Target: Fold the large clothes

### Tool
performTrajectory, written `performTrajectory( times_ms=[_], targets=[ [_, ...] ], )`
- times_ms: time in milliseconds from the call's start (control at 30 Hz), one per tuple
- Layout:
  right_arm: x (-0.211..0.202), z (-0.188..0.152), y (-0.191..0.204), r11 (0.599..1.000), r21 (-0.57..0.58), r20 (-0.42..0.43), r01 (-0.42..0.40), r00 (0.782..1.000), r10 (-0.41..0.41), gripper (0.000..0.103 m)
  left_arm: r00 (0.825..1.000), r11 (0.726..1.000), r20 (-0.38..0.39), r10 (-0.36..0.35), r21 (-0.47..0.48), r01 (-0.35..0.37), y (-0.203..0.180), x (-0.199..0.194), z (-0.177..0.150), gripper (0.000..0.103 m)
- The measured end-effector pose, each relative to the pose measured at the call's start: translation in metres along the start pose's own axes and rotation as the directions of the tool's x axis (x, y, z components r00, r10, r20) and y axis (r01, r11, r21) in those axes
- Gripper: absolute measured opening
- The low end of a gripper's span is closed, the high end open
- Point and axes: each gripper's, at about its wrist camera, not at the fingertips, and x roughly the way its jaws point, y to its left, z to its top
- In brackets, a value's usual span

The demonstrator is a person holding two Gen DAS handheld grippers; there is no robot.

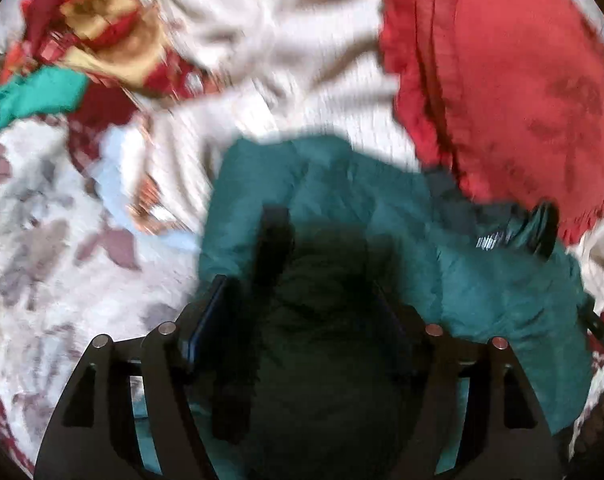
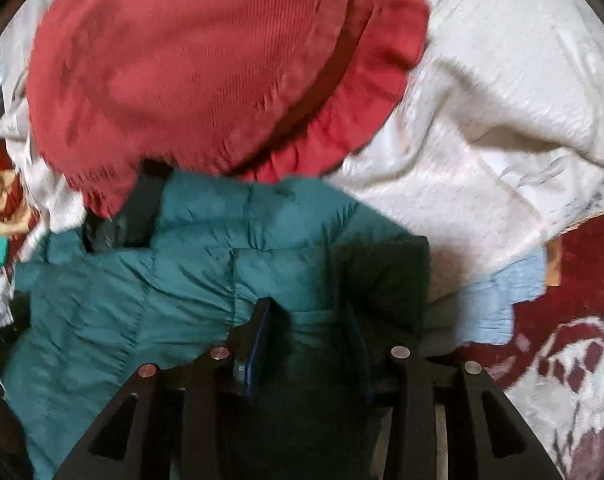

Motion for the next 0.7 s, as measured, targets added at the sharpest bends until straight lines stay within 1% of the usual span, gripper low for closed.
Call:
performTrajectory(
  times_ms=[33, 67, 100, 133, 167, 200, 233, 267, 300, 333, 367, 433, 467, 500, 533, 600, 700],
  targets=[
    [-0.01, 0.003, 0.005, 1.0, -0.005, 0.019, -0.009, 1.0, 0.009, 0.037, 0.998, 1.0, 0.061, -0.006, 0.004, 0.006, -0.001, -0.015, 0.002, 0.071],
    [-0.025, 0.006, 0.015, 0.999, -0.023, 0.051, -0.03, 0.998, 0.031, 0.037, 0.995, 1.0, 0.097, -0.023, 0.021, 0.021, -0.003, -0.024, 0.003, 0.071],
    [-0.037, 0.006, 0.024, 0.998, -0.042, 0.076, -0.04, 0.996, 0.043, 0.037, 0.989, 0.997, 0.133, -0.059, 0.054, 0.052, -0.008, -0.034, 0.003, 0.071],
    [-0.052, 0.003, 0.036, 0.997, -0.065, 0.114, -0.041, 0.992, 0.048, 0.037, 0.983, 0.992, 0.149, -0.104, 0.092, 0.091, -0.015, -0.04, 0.001, 0.071],
    [-0.067, -0.002, 0.048, 0.996, -0.084, 0.154, -0.04, 0.987, 0.053, 0.037, 0.979, 0.983, 0.146, -0.143, 0.132, 0.124, -0.023, -0.042, -0.001, 0.071],
    [-0.075, -0.007, 0.059, 0.994, -0.093, 0.167, -0.05, 0.984, 0.065, 0.037, 0.978, 0.976, 0.127, -0.165, 0.162, 0.144, -0.03, -0.041, -0.005, 0.071],
    [-0.079, -0.012, 0.066, 0.992, -0.102, 0.161, -0.069, 0.983, 0.085, 0.037, 0.98, 0.971, 0.096, -0.176, 0.183, 0.156, -0.036, -0.036, -0.009, 0.071],
    [-0.079, -0.016, 0.069, 0.99, -0.107, 0.143, -0.095, 0.984, 0.11, 0.037, 0.984, 0.966, 0.034, -0.176, 0.197, 0.166, -0.042, -0.025, -0.015, 0.071],
    [-0.073, -0.022, 0.077, 0.985, -0.111, 0.097, -0.131, 0.985, 0.142, 0.037, 0.987, 0.966, -0.02, -0.162, 0.202, 0.163, -0.047, -0.015, -0.021, 0.071],
    [-0.063, -0.027, 0.082, 0.983, -0.122, 0.049, -0.136, 0.989, 0.143, 0.037, 0.987, 0.966, -0.089, -0.135, 0.21, 0.152, -0.051, -0.001, -0.027, 0.071],
    [-0.046, -0.034, 0.087, 0.984, -0.135, -0.021, -0.118, 0.993, 0.116, 0.037, 0.985, 0.966, -0.123, -0.118, 0.216, 0.143, -0.052, 0.01, -0.031, 0.072],
    [-0.016, -0.048, 0.093, 0.982, -0.16, -0.123, -0.098, 0.989, 0.079, 0.038, 0.991, 0.963, -0.093, -0.093, 0.246, 0.114, -0.055, 0.012, -0.036, 0.076],
    [-0.01, -0.053, 0.096, 0.979, -0.186, -0.12, -0.086, 0.991, 0.064, 0.038, 0.992, 0.96, -0.094, -0.078, 0.262, 0.1, -0.06, 0.012, -0.036, 0.078],
    [-0.007, -0.056, 0.1, 0.973, -0.224, -0.087, -0.059, 0.995, 0.041, 0.038, 0.993, 0.958, -0.093, -0.069, 0.273, 0.092, -0.063, 0.014, -0.036, 0.08],
    [-0.005, -0.056, 0.103, 0.969, -0.241, -0.084, -0.045, 0.996, 0.025, 0.039, 0.994, 0.956, -0.088, -0.06, 0.281, 0.082, -0.067, 0.012, -0.04, 0.081],
    [-0.005, -0.054, 0.106, 0.969, -0.244, -0.086, -0.035, 0.996, 0.014, 0.039, 0.995, 0.957, -0.08, -0.052, 0.281, 0.073, -0.069, 0.012, -0.04, 0.083],
    [-0.003, -0.052, 0.106, 0.972, -0.233, -0.085, -0.042, 0.996, 0.022, 0.04, 0.995, 0.959, -0.081, -0.056, 0.272, 0.076, -0.072, 0.013, -0.042, 0.084]
  ],
)
